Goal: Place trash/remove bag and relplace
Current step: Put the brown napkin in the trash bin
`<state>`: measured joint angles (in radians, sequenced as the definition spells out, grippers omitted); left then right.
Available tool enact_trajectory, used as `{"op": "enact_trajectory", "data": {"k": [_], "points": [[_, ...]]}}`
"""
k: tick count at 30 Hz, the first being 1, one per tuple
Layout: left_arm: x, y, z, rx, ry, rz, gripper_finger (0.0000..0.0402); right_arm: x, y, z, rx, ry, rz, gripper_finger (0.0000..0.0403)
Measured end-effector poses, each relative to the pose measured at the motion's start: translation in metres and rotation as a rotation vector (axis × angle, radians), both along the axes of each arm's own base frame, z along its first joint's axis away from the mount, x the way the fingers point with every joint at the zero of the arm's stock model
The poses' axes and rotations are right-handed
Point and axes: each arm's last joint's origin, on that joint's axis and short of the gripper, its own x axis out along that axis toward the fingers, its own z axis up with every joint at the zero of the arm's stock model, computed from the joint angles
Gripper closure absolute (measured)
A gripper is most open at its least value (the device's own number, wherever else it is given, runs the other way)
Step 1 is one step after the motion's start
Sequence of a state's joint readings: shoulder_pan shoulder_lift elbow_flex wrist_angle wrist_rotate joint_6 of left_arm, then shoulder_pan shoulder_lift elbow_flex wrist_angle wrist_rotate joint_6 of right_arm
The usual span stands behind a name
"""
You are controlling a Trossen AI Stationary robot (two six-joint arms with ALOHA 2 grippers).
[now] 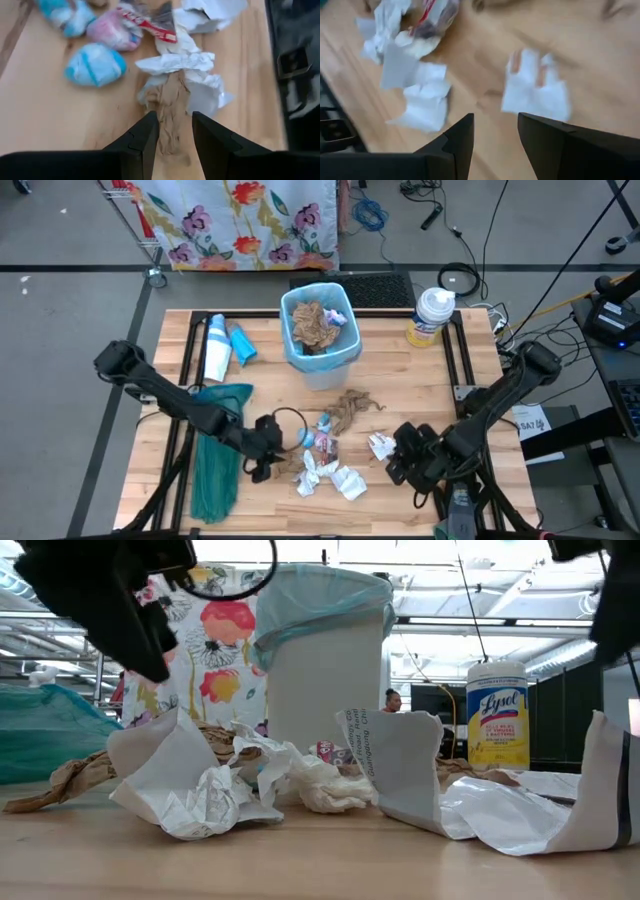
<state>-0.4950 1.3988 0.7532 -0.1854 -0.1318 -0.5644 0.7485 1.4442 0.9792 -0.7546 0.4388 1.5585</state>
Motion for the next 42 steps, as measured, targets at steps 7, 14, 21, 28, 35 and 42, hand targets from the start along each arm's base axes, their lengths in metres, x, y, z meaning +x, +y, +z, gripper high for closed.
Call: {"op": "enact_trajectory", "data": {"k": [7, 14, 21, 28, 35, 42], "points": [[0.012, -0.005, -0.020, 0.192, 0.084, -0.156, 0.0279, -0.004, 0.016, -0.013, 0.111, -0.072, -0.017, 0.0259], [0.023, -0.001, -0.050, 0.241, 0.183, -0.124, 0.0279, -0.009, 0.021, -0.013, 0.136, -0.082, -0.025, 0.0259], [0.035, -0.004, -0.042, 0.153, 0.217, -0.139, 0.0386, -0.008, 0.021, -0.013, 0.137, -0.083, -0.027, 0.0259], [0.043, -0.008, 0.004, 0.188, 0.303, -0.144, 0.0398, -0.009, 0.021, -0.013, 0.116, -0.077, -0.008, 0.0259], [0.048, -0.009, 0.061, 0.270, 0.358, -0.120, 0.0400, -0.011, 0.017, -0.014, 0.070, -0.064, -0.015, 0.0259], [0.053, 0.007, 0.118, 0.342, 0.342, -0.076, 0.0401, -0.012, 0.016, -0.015, 0.053, -0.057, -0.017, 0.0259]]}}
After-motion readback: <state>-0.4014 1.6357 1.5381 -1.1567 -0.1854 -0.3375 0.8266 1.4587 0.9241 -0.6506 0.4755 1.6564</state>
